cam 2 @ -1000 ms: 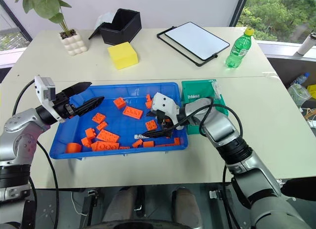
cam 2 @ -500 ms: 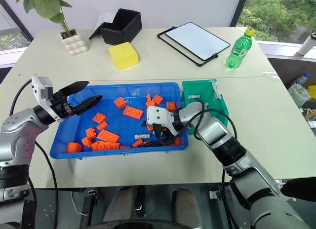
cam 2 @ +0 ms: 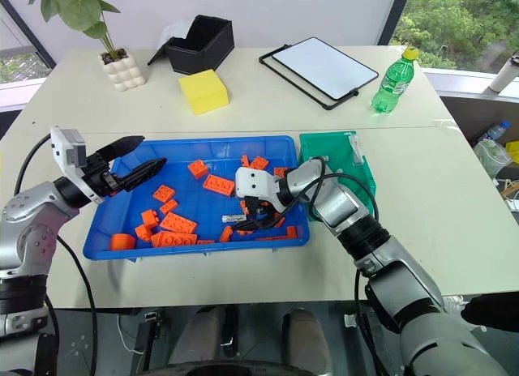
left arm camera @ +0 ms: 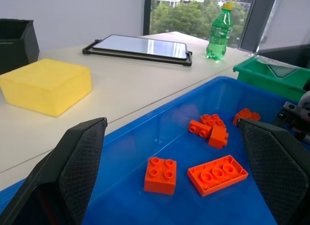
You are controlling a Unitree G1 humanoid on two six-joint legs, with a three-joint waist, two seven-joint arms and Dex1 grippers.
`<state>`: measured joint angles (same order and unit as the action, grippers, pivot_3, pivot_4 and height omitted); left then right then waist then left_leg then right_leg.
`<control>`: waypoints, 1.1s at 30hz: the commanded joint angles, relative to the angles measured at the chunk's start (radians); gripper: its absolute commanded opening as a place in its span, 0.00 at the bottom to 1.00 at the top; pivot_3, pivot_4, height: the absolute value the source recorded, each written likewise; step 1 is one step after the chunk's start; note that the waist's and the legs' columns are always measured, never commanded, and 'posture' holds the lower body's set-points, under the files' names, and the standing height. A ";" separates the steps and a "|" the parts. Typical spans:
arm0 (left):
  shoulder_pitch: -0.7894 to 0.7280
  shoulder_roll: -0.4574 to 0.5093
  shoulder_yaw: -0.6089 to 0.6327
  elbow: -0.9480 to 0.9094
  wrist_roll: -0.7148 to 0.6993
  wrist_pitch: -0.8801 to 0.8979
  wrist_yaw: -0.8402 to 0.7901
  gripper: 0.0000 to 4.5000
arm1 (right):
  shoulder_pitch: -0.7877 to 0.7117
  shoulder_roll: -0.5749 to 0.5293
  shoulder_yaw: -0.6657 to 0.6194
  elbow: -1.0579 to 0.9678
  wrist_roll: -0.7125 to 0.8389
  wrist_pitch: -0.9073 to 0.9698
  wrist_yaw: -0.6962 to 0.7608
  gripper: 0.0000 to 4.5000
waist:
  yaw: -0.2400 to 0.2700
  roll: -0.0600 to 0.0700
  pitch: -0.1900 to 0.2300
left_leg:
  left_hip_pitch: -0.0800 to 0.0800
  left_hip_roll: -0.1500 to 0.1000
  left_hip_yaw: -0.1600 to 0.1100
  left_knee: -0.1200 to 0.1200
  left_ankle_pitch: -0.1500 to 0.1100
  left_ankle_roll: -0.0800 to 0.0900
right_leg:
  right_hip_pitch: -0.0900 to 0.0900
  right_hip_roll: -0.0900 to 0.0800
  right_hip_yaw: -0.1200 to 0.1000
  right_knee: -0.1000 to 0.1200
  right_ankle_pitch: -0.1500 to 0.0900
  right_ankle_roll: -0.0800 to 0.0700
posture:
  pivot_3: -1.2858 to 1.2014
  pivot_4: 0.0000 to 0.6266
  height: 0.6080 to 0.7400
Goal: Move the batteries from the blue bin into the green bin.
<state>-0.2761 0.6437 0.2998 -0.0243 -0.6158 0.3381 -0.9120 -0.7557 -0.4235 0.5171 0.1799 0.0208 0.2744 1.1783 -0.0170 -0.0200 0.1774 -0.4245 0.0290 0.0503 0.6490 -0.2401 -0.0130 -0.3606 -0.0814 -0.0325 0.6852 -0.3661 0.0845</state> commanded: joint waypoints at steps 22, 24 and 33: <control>0.000 0.004 0.031 -0.038 -0.010 -0.027 0.024 1.00 | 0.004 0.007 0.066 -0.011 -0.067 0.078 0.093 0.01 | 0.000 0.000 0.000 | 0.004 0.000 0.000 0.000 -0.001 0.002 | 0.004 0.000 0.000 0.000 0.000 0.000 | 0.52 0.24 1.00; 0.002 0.003 0.033 -0.039 -0.011 -0.030 0.026 1.00 | 0.006 0.007 0.064 -0.017 -0.067 0.081 0.091 0.01 | 0.000 0.000 0.000 | 0.004 0.000 0.000 -0.001 -0.001 0.002 | 0.004 0.000 0.000 0.000 0.000 0.000 | 0.52 0.24 1.00; 0.001 0.003 0.033 -0.028 -0.009 -0.044 0.027 1.00 | 0.007 0.002 0.055 -0.020 -0.075 0.089 0.085 0.30 | 0.000 0.000 0.000 | 0.004 0.000 0.000 -0.001 -0.001 0.002 | 0.004 -0.001 0.000 0.000 0.000 0.000 | 0.52 0.24 1.00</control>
<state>-0.2729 0.6436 0.3017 -0.0252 -0.6199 0.3170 -0.8853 -0.7659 -0.4056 0.5482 0.1309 -0.0166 0.3462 1.2740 -0.0172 -0.0205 0.1769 -0.4202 0.0290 0.0500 0.6484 -0.2413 -0.0112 -0.3567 -0.0819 -0.0325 0.6850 -0.3661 0.0845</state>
